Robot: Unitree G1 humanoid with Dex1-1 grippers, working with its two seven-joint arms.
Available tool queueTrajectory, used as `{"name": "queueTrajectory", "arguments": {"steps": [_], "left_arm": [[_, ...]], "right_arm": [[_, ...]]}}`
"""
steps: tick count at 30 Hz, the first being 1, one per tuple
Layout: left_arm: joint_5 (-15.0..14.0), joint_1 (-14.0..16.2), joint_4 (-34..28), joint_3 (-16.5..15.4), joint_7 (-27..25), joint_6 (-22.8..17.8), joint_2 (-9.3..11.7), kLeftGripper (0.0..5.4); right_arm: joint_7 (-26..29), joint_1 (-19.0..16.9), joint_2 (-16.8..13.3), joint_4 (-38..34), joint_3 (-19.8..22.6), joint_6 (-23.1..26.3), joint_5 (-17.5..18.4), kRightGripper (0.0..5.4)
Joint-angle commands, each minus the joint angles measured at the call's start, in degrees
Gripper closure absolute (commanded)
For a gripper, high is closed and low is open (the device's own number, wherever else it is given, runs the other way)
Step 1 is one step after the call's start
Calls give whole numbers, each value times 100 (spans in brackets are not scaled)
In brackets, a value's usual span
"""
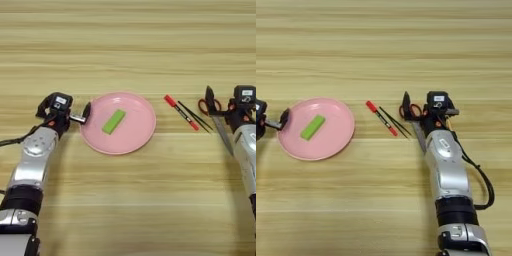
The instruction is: Move the objects on the table
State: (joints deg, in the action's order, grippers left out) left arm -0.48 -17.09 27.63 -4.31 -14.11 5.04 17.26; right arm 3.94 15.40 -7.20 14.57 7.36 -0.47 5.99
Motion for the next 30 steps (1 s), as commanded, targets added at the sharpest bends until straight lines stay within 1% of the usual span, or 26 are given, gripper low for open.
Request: {"name": "queueTrajectory", "arguments": {"steps": [1, 5, 9, 12, 18, 21, 25, 30], "left_arm": [[-97, 81, -185, -46, -42, 11, -24, 1], [-122, 103, -281, -44, -49, 15, -50, 1], [-189, 184, -518, 41, -163, -50, -106, 1], [-164, 265, -713, 142, -241, -142, -124, 1], [-262, 411, -1112, 324, -446, -335, -210, 1], [-234, 479, -1324, 427, -499, -443, -246, 1], [-249, 601, -1649, 628, -631, -632, -360, 1], [-218, 639, -1747, 794, -692, -806, -437, 1]], "right_arm": [[-47, 94, 32, 64, 3, 65, -15, 0], [-46, 102, 32, 82, 1, 65, -16, 0], [-42, 105, 30, 93, 0, 68, -11, 0], [-41, 109, 34, 115, -3, 65, -11, 0], [-39, 114, 42, 130, -12, 67, -14, 0], [-39, 114, 47, 122, -14, 76, -16, 0], [-48, 102, 61, 95, -24, 88, -19, 0], [-63, 88, 82, 67, -35, 107, -28, 0]]}}
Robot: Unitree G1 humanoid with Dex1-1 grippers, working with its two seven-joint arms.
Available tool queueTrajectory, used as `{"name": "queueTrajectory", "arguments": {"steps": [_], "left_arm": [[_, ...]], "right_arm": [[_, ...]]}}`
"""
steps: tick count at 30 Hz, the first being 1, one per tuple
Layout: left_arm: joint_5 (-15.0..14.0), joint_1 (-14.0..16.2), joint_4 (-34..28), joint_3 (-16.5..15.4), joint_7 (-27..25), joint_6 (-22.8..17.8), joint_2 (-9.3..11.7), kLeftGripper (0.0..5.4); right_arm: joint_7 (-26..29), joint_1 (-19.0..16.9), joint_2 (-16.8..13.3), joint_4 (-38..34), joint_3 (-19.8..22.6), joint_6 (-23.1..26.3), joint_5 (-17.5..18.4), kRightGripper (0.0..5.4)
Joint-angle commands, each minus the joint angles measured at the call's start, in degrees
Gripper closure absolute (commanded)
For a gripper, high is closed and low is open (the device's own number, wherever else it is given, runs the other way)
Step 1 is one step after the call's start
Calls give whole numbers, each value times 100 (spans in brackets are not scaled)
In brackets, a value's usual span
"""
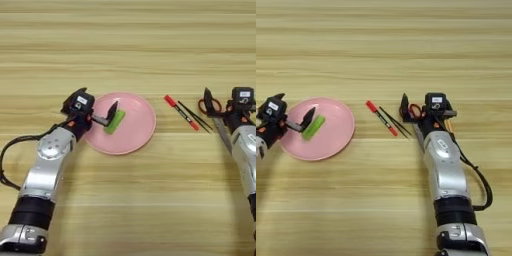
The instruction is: Move the objects on the table
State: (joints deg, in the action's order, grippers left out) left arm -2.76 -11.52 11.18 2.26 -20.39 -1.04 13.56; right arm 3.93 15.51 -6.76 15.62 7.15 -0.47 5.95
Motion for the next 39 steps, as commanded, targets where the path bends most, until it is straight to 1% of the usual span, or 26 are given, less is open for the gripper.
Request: {"name": "queueTrajectory", "arguments": {"steps": [1, 9, 15, 18, 22, 26, 29, 39], "left_arm": [[30, 83, -107, 177, -66, -235, -84, 1], [108, 35, 8, 414, -154, -449, -147, 1], [98, -10, 141, 461, -137, -510, -180, 1], [94, -21, 202, 510, -192, -670, -157, 1], [34, -55, 211, 512, -265, -944, -128, 1], [-6, -71, 185, 497, -385, -1124, -93, 1], [-40, -64, 161, 476, -474, -1234, -77, 1], [-28, -124, 237, 404, -534, -1497, -38, 1]], "right_arm": [[-64, 74, 42, -45, -16, 112, -25, 0], [-85, 58, 65, -84, -28, 133, -32, 0], [-112, 45, 70, -105, -43, 144, -24, 0], [-122, 38, 74, -121, -47, 148, -24, 0], [-138, 34, 89, -133, -51, 152, -24, 0], [-156, 30, 111, -150, -57, 163, -27, 0], [-171, 29, 127, -162, -60, 167, -32, 0], [-220, 11, 176, -217, -81, 187, -39, 0]]}}
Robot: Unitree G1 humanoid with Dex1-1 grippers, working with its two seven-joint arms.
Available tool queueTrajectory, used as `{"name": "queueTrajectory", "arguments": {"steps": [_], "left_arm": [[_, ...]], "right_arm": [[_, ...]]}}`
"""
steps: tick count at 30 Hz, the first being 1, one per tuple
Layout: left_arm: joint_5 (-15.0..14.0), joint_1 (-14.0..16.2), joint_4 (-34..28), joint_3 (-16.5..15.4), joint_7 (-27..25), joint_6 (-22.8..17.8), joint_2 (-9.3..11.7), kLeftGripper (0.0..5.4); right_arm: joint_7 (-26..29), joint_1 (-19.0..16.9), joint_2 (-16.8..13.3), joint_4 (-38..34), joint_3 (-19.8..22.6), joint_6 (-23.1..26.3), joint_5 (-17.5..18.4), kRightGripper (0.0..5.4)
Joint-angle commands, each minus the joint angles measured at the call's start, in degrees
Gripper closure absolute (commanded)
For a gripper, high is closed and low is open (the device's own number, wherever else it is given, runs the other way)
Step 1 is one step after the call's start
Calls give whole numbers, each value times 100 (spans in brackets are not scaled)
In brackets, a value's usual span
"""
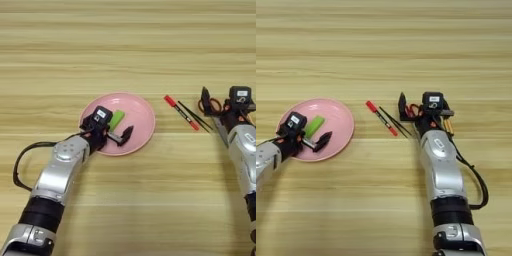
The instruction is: Move the objects on the table
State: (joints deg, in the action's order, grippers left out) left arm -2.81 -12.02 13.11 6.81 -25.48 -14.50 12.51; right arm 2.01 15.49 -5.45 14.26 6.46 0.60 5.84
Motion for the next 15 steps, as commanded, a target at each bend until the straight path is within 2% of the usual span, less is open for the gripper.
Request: {"name": "queueTrajectory", "arguments": {"steps": [1, 15], "left_arm": [[-18, -83, 54, -51, -26, -169, 69, 1], [110, -163, 191, 41, -32, -253, 112, 1]], "right_arm": [[-33, 12, 44, -80, -15, 81, -24, 0], [-56, 18, 55, -72, -18, 85, -2, 0]]}}
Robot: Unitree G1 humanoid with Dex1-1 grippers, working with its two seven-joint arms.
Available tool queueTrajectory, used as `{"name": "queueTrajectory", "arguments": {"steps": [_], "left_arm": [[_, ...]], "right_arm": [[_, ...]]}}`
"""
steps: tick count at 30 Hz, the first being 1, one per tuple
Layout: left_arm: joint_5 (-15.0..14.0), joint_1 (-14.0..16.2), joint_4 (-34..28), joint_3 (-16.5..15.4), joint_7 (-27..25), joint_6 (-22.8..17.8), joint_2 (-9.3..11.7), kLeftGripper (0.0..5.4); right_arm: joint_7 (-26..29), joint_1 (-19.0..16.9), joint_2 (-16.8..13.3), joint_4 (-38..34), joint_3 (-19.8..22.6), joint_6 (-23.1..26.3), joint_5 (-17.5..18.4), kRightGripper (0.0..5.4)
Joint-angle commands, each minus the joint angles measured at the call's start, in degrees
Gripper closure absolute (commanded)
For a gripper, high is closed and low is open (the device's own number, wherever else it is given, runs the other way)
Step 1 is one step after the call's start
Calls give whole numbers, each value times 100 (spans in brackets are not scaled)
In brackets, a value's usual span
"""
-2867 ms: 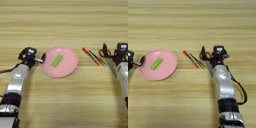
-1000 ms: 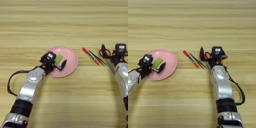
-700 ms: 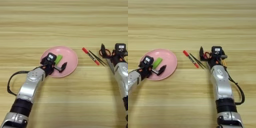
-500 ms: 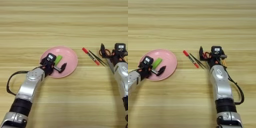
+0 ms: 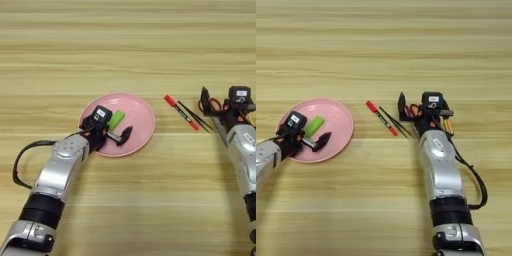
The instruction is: Move the objects on the table
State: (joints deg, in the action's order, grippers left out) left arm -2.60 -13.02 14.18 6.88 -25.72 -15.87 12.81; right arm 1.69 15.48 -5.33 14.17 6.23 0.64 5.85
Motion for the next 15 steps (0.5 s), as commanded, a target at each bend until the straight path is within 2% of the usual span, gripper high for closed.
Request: {"name": "queueTrajectory", "arguments": {"steps": [1, 15], "left_arm": [[96, -69, 96, 40, 0, -126, 85, 1], [118, -124, 221, 78, -2, -115, 114, 152]], "right_arm": [[-25, 20, 44, -63, 6, 81, -2, 0], [-32, 39, 62, -38, 16, 80, -7, 0]]}}
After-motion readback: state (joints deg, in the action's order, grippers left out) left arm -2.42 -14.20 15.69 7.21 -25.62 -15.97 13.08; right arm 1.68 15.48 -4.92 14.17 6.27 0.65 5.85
